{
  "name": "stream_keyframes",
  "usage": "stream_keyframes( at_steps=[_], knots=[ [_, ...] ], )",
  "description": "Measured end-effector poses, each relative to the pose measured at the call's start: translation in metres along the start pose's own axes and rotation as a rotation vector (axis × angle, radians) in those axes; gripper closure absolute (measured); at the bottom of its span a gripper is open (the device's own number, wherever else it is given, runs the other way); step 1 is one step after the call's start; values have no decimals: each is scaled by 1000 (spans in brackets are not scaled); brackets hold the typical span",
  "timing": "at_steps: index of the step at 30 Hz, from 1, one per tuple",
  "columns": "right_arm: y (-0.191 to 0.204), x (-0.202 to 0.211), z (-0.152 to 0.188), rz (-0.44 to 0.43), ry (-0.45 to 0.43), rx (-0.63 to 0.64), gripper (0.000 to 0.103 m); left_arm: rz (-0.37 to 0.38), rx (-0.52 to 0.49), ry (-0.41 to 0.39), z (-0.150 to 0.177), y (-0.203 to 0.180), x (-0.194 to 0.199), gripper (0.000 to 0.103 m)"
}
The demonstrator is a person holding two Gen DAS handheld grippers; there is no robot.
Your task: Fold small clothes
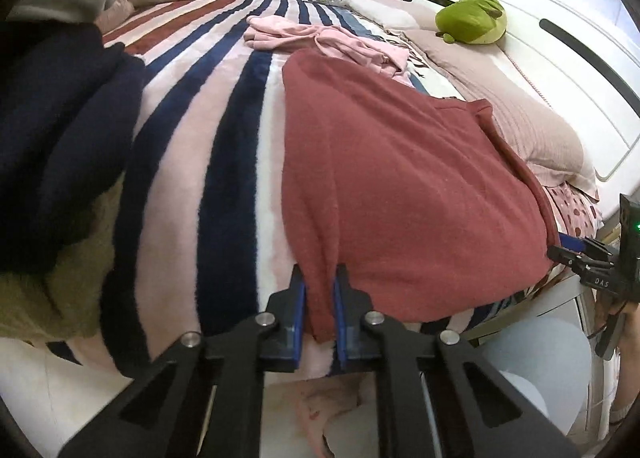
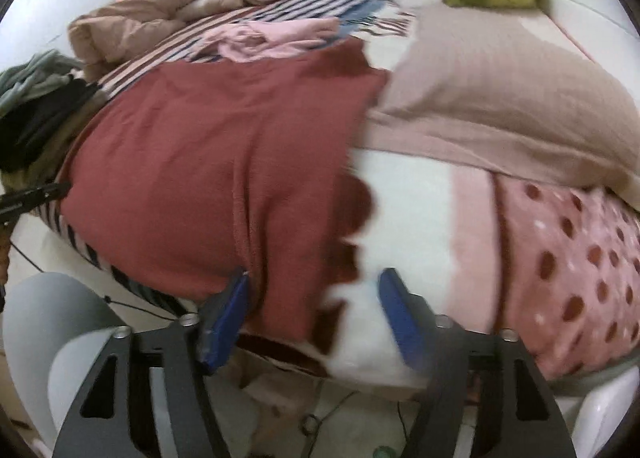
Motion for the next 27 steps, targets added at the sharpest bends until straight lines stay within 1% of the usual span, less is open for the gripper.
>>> stream_keyframes(
  at_steps=[1, 2, 3, 4, 5, 6, 7, 8, 9, 10, 11, 12, 13, 16, 17, 18, 19, 20, 22, 24, 25, 26, 27],
  knots=[
    [-2, 2, 2, 16, 1, 5, 50, 1, 1, 0, 1, 0, 0, 93],
    [-4, 4, 4, 55, 0, 21, 58, 0, 2, 0, 1, 1, 0, 93],
    [-10, 4, 5, 104, 3, 38, 69, -1, 3, 0, 1, 1, 1, 93],
    [-17, 6, 7, 144, -2, 46, 85, 0, 6, -2, 1, 1, 1, 93],
    [-22, 8, 9, 129, -9, 17, 87, 5, 8, -2, 1, 1, 2, 93],
    [-24, 10, 9, 105, -12, -14, 87, 11, 7, -3, 2, -1, 1, 93],
    [-23, 13, 7, 73, -21, -37, 86, 18, 0, -2, 2, -3, 1, 93],
    [-19, 18, 3, 28, -42, -50, 83, 25, -6, -2, 1, -5, 2, 93],
    [-12, 27, -4, -52, -83, -64, 83, 37, -7, -4, 0, -7, 3, 92],
    [-5, 33, -9, -114, -109, -76, 76, 51, -3, -8, -1, -9, 4, 91],
    [0, 36, -15, -158, -122, -92, 60, 63, -2, -11, -3, -11, 5, 90],
    [2, 35, -20, -170, -123, -99, 51, 69, -4, -11, -5, -12, 4, 86],
    [5, 32, -24, -165, -119, -95, 42, 70, -4, -14, -7, -13, 4, 85],
    [24, 3, -30, -144, -56, -43, 43, 78, 17, -25, -16, -16, -2, 84],
    [28, -3, -29, -142, -44, -37, 45, 80, 23, -29, -18, -16, -4, 84],
    [28, -10, -29, -116, -40, -26, 52, 69, 25, -35, -20, -15, -5, 92],
    [25, -13, -31, -70, -57, -16, 81, 42, 18, -40, -21, -13, -5, 99],
    [18, -11, -33, -26, -75, -15, 100, 26, 12, -38, -22, -11, -5, 99],
    [-2, -3, -36, 35, -95, -33, 101, -5, 4, -48, -23, -7, 2, 101],
    [-21, 2, -34, 139, -85, -2, 103, -64, -27, -48, -22, 1, 5, 101],
    [-31, 1, -34, 158, -77, -10, 103, -67, -30, -39, -21, 3, 4, 101],
    [-37, -2, -29, 117, -59, -46, 103, -58, -30, -27, -18, 4, 2, 101],
    [-40, -2, -27, 70, -51, -75, 103, -34, -23, -17, -17, 2, -1, 100]
  ],
)
Point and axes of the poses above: each gripper's, at about its wrist camera, not at the fingertips, and x roughly against the way its jaws point, y to its left, z to its underside, the point moved 10 cm from there along -x, roughly the way its jaws point, and after that the axes turned 1 degree about -y, right-handed, at the moved point
